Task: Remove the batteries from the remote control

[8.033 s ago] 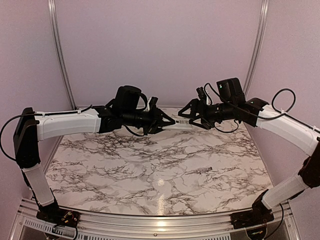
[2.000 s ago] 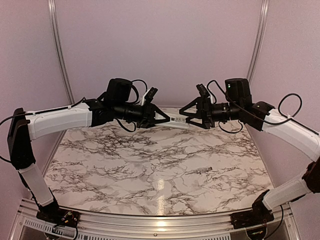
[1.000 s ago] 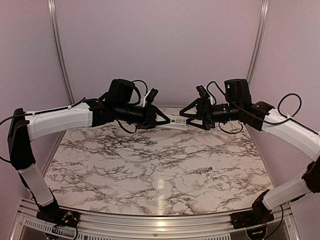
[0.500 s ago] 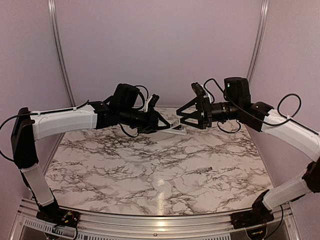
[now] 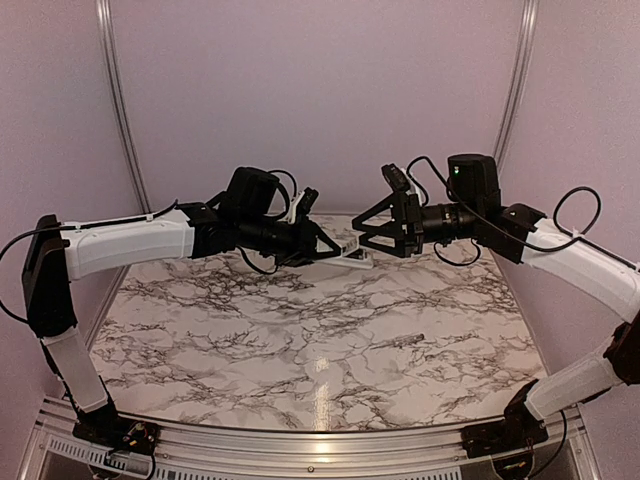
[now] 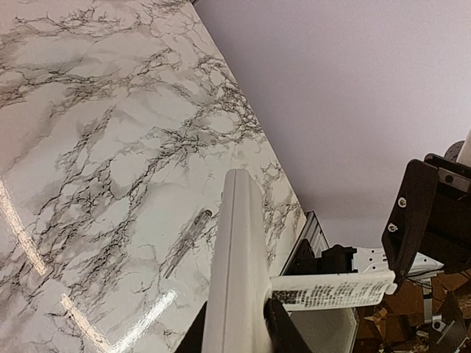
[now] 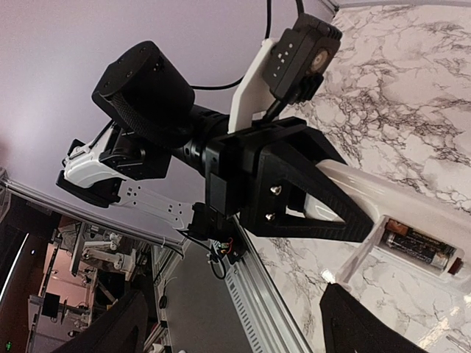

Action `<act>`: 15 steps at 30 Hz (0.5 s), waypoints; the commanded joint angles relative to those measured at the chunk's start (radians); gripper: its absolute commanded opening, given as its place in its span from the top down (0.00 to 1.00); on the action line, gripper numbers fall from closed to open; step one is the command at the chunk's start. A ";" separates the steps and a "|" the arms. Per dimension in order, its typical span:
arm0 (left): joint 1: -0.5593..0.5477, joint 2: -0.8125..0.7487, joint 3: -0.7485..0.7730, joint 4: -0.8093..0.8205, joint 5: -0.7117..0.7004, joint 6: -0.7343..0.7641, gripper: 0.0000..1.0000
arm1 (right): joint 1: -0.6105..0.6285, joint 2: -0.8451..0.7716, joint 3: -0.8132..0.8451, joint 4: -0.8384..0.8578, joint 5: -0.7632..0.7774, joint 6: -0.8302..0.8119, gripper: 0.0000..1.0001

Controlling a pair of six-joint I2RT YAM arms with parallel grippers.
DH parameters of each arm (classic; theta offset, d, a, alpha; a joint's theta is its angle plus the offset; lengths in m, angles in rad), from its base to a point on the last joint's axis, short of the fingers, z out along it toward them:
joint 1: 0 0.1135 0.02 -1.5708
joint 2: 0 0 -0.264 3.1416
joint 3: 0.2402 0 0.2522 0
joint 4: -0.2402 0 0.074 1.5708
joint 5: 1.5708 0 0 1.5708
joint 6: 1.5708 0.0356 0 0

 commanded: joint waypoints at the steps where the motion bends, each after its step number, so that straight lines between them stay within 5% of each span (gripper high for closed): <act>1: -0.020 -0.011 0.016 0.072 0.000 0.011 1.00 | 0.014 0.022 -0.016 -0.023 0.020 -0.020 0.20; 15: -0.018 -0.010 0.008 0.034 -0.051 0.023 1.00 | 0.013 0.028 -0.042 -0.038 0.060 -0.017 0.20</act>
